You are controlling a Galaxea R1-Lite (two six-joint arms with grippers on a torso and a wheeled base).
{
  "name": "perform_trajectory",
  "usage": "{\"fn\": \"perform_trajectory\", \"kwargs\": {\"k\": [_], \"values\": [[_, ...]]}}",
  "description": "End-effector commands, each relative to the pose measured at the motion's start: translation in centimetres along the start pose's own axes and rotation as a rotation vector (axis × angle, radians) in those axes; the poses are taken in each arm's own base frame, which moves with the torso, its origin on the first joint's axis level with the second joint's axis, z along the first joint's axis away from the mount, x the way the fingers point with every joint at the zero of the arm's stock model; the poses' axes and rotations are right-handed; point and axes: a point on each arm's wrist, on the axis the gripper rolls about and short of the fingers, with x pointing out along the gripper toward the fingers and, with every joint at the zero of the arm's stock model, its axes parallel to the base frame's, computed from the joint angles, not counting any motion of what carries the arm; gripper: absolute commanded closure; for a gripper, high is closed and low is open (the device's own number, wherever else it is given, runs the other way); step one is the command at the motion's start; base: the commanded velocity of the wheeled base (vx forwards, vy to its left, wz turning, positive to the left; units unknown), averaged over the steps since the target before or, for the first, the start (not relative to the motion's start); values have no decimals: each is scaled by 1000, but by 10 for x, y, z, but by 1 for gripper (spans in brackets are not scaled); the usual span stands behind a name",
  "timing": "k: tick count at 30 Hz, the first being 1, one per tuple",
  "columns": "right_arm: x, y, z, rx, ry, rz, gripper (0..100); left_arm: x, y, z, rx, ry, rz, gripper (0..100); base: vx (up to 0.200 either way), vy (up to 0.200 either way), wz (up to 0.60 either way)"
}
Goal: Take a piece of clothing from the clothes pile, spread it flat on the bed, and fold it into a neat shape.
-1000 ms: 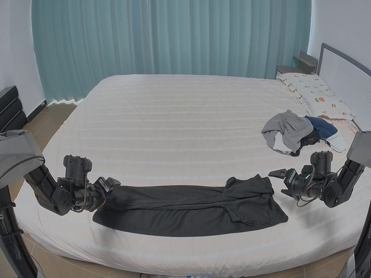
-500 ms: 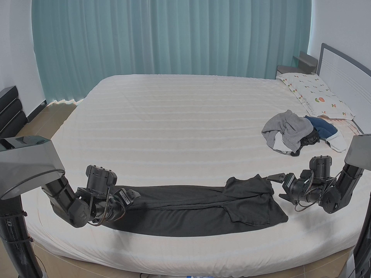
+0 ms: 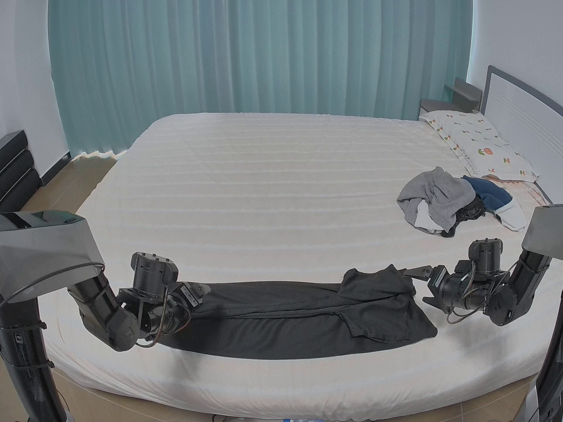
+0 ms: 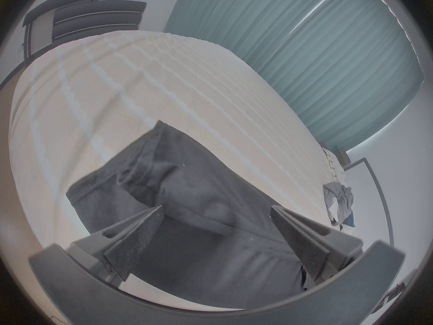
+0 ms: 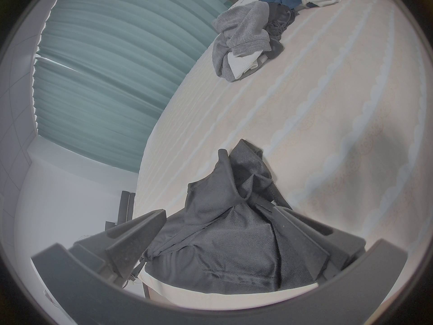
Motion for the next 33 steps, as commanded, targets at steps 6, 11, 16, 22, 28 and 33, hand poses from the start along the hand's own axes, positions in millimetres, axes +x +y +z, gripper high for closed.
{"fn": "perform_trajectory", "kwargs": {"k": [6,11,16,22,28,33], "values": [[3,3,-6,-12,19,6,0,33,-1,-28,45,45,37,0,0,0,0],[3,3,-6,-11,20,5,0,41,9,-8,6,-8,64,0,0,0,0],[1,2,-7,-9,24,1,0,45,25,23,-63,-75,95,0,0,0,0],[1,1,-8,-8,25,-5,0,45,44,47,-83,-124,137,0,0,0,0],[1,1,-8,-9,25,-3,0,46,57,68,-116,-173,152,0,0,0,0],[1,1,-8,-8,26,-4,0,49,60,76,-133,-193,152,0,0,0,0]]}}
